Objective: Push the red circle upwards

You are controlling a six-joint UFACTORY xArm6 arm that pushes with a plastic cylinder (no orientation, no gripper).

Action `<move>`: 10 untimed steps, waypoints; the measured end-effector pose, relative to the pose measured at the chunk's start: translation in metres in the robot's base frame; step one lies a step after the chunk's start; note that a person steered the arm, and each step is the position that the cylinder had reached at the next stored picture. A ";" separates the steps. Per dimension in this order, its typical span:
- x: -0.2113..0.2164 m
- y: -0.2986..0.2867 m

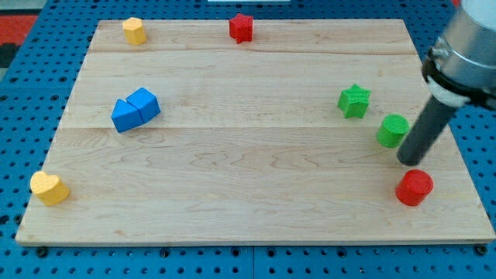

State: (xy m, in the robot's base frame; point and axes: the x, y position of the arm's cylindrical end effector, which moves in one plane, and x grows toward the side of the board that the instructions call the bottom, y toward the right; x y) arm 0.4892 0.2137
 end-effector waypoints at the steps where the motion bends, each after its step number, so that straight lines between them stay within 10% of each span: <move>1: -0.036 0.027; 6: 0.036 0.092; 10: 0.074 -0.177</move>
State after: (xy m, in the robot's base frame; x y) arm 0.5635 0.0371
